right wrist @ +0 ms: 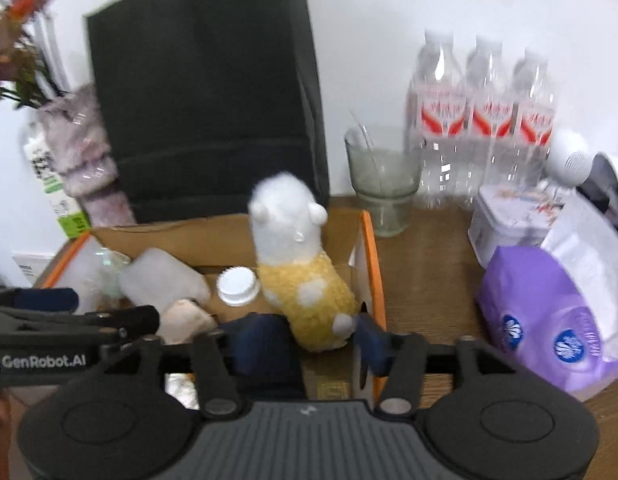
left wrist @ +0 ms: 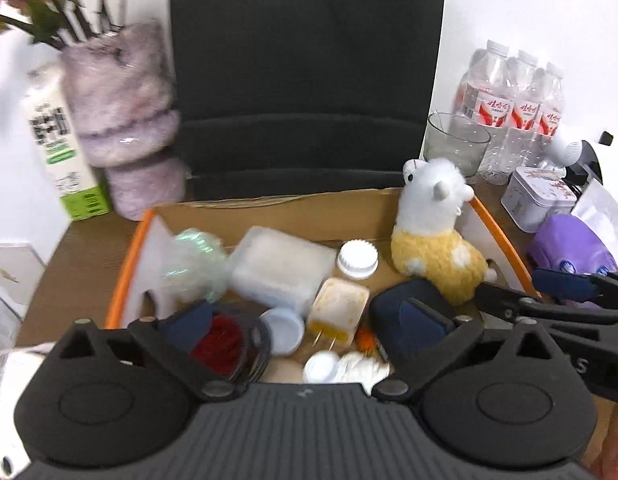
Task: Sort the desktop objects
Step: 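Carry the orange toy and yellow block into the cardboard box and release both, then grasp the purple pouch with the left tool while the right tool grasps the black cable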
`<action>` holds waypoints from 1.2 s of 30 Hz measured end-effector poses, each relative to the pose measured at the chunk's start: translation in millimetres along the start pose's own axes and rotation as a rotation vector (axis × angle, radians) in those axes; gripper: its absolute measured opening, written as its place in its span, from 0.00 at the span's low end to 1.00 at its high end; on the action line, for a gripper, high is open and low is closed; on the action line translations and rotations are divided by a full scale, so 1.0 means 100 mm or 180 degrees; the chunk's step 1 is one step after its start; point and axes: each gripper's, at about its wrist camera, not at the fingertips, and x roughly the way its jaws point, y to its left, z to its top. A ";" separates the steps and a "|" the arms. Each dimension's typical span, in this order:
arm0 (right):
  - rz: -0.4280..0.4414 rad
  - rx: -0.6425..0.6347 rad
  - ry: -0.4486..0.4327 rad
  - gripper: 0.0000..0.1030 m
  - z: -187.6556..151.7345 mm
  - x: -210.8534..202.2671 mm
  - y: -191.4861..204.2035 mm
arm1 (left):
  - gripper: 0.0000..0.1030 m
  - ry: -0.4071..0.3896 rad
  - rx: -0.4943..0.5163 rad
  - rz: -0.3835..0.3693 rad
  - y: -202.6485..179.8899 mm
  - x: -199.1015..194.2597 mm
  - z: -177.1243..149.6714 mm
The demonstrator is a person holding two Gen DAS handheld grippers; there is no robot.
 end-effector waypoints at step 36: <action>0.0014 0.0002 -0.0406 0.96 -2.74 -2.00 0.26 | 1.00 -0.0298 -0.0118 0.0086 0.20 -1.60 -3.05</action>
